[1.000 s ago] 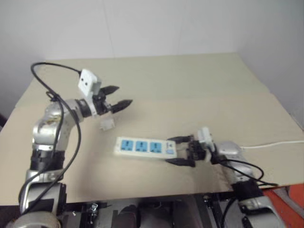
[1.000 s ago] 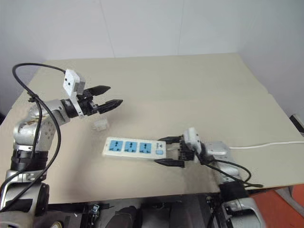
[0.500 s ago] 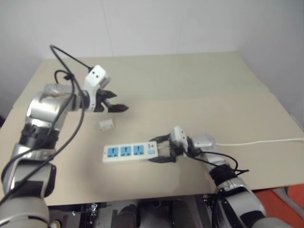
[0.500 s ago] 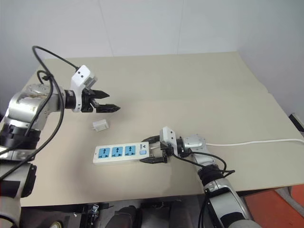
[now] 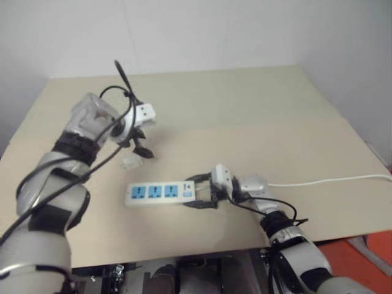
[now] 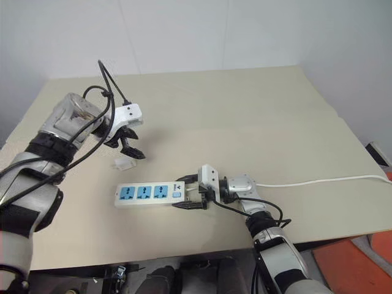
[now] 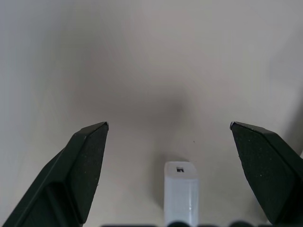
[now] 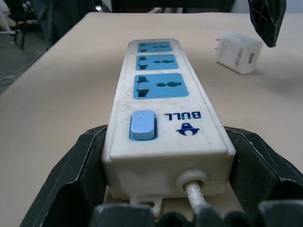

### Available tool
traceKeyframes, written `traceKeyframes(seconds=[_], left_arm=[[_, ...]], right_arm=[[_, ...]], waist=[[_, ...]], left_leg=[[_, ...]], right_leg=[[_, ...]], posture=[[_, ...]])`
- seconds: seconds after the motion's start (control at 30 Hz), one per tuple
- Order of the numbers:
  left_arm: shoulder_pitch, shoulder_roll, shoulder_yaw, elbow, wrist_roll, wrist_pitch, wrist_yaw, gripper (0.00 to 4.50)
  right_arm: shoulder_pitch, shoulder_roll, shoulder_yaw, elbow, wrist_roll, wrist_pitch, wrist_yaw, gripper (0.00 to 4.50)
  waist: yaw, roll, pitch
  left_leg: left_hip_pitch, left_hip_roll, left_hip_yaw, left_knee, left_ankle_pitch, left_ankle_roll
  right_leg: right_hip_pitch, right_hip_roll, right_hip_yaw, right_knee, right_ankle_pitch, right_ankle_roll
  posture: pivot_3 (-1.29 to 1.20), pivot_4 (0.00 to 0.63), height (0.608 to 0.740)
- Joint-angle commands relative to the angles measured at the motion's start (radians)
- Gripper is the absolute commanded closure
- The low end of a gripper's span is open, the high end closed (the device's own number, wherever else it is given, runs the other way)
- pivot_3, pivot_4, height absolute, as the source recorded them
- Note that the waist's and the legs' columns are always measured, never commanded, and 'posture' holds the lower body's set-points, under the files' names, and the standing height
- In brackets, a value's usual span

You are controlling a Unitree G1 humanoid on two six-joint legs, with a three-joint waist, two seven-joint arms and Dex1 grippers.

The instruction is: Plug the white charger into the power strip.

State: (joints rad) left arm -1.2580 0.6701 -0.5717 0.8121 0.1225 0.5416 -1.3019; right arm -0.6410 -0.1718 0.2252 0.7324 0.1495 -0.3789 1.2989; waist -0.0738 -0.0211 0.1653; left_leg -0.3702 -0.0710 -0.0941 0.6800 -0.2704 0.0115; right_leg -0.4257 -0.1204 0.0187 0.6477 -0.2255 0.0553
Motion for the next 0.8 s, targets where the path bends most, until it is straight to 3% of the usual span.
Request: traceKeyframes(seconds=[0.03,0.3,0.8], left_arm=[[-0.056,-0.018,-0.005,0.077,0.063,-0.045,-0.036,0.0],[-0.028,-0.041,-0.024,0.142,0.162,-0.104,-0.107,0.0],[0.0,-0.07,-0.007,0.191,0.263,-0.128,-0.081,0.0]], right_arm=[[-0.004,0.022,0.009,0.037,-0.029,-0.025,-0.039,1.09],[0.005,0.044,0.016,0.066,-0.037,-0.051,-0.042,1.09],[0.012,0.047,0.02,0.072,-0.047,-0.062,-0.05,1.09]], waist=[[-0.003,0.0,0.0],[-0.021,0.0,0.0],[-0.023,-0.001,0.0]], left_leg=[[0.001,0.0,0.0,0.0,0.0,0.0],[0.002,0.001,0.0,0.0,0.0,0.0],[0.002,0.002,-0.001,0.0,0.0,0.0]], right_leg=[[0.0,0.0,0.0,0.0,0.0,0.0],[0.001,0.002,0.0,0.002,0.0,0.0],[0.001,0.003,0.001,0.002,0.0,0.0]], posture=[[0.0,0.15,0.74],[0.0,0.15,0.74],[0.0,0.15,0.74]])
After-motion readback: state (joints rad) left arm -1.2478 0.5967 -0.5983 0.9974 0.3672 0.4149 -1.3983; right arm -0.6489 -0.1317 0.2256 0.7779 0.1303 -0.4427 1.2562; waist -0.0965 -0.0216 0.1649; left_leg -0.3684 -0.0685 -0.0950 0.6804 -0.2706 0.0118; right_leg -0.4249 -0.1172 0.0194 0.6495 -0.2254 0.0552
